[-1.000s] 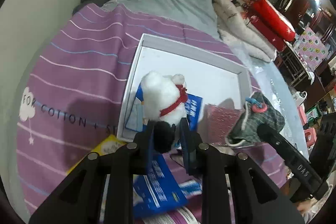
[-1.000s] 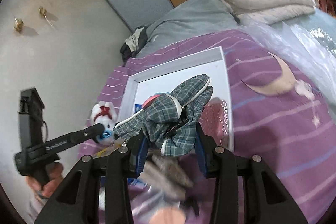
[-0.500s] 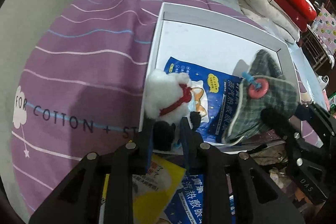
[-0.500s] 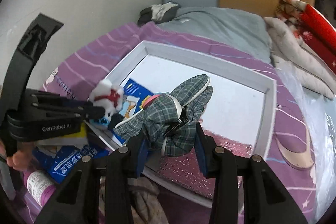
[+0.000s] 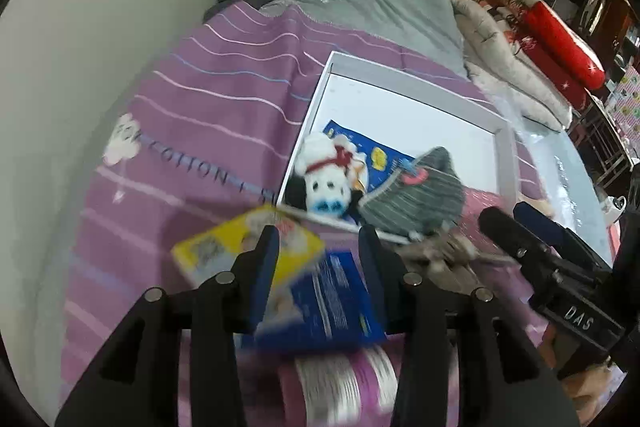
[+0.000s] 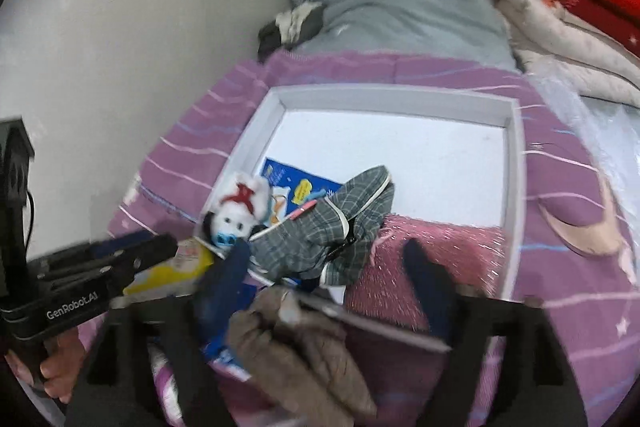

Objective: Organize soft objects
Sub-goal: 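Lower the dog plush and plaid cloth into the white box and open both tools, then grasp the clear bag with beige pad with the right tool while the left tool reaches the pink bottle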

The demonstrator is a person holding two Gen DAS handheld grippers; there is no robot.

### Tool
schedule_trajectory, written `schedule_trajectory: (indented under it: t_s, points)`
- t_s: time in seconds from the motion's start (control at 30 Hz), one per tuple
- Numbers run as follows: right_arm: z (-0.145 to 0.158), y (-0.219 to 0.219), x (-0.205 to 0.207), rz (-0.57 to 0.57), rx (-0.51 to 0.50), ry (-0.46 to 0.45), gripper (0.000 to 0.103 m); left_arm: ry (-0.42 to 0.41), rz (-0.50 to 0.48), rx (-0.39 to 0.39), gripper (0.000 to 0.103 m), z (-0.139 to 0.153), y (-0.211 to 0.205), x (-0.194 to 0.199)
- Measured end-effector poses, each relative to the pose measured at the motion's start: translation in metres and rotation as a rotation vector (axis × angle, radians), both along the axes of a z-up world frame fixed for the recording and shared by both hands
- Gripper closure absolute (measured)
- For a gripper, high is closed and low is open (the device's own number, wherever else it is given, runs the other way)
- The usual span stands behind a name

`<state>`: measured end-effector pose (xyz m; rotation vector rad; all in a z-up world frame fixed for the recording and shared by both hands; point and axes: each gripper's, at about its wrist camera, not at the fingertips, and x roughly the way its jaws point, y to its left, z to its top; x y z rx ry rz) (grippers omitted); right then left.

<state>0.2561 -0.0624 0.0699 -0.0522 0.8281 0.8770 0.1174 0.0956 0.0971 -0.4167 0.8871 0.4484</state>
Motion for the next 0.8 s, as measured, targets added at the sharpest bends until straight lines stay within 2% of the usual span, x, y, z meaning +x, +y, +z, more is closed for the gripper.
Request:
schedule_trajectory:
  t_s: [0.1, 0.2, 0.27, 0.47, 0.6, 0.8]
  points:
    - [0.012, -0.021, -0.014, 0.002, 0.013, 0.004, 0.020, 0.039, 0.019, -0.008, 0.055, 0.016, -0.014, -0.023]
    - [0.011, -0.039, -0.028, 0.011, -0.006, 0.035, 0.020, 0.040, 0.021, -0.074, 0.053, 0.024, -0.022, -0.045]
    - [0.001, -0.048, -0.039, 0.049, -0.044, 0.090, 0.020, 0.050, 0.030, -0.117, 0.053, 0.026, -0.023, -0.056]
    - [-0.030, -0.056, -0.056, 0.152, -0.088, 0.222, 0.020, 0.064, 0.012, -0.043, 0.053, 0.036, -0.039, -0.065]
    - [-0.046, -0.052, -0.055, 0.130, -0.176, 0.210, 0.020, 0.058, 0.010, -0.064, 0.053, 0.035, -0.040, -0.066]
    - [-0.050, -0.046, -0.068, 0.197, -0.164, 0.232, 0.020, 0.066, 0.014, -0.061, 0.053, 0.031, -0.040, -0.064]
